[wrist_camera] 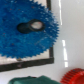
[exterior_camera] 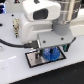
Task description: Insert the blue gear onto the right peg, followed by the red gear
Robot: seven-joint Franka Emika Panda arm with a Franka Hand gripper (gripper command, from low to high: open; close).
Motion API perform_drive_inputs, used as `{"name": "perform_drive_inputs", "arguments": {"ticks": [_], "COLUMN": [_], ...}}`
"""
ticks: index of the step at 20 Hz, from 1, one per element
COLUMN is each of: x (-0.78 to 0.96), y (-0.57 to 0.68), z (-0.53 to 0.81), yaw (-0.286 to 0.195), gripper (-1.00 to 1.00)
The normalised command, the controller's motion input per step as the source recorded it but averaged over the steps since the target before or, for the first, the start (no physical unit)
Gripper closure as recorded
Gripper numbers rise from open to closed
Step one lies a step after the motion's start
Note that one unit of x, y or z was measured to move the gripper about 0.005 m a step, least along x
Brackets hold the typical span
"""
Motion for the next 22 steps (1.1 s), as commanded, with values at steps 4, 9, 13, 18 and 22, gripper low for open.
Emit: {"name": "perform_drive_inputs", "arguments": {"ticks": [4, 9, 13, 18, 22], "x": [-0.22, -0.29, -0.44, -0.42, -0.41], "y": [0.25, 0.37, 0.46, 0.46, 0.38], "z": [0.45, 0.25, 0.05, 0.01, -0.11], "yaw": [0.000, 0.000, 0.000, 0.000, 0.000], "gripper": [-1.00, -1.00, -1.00, -1.00, -1.00]}}
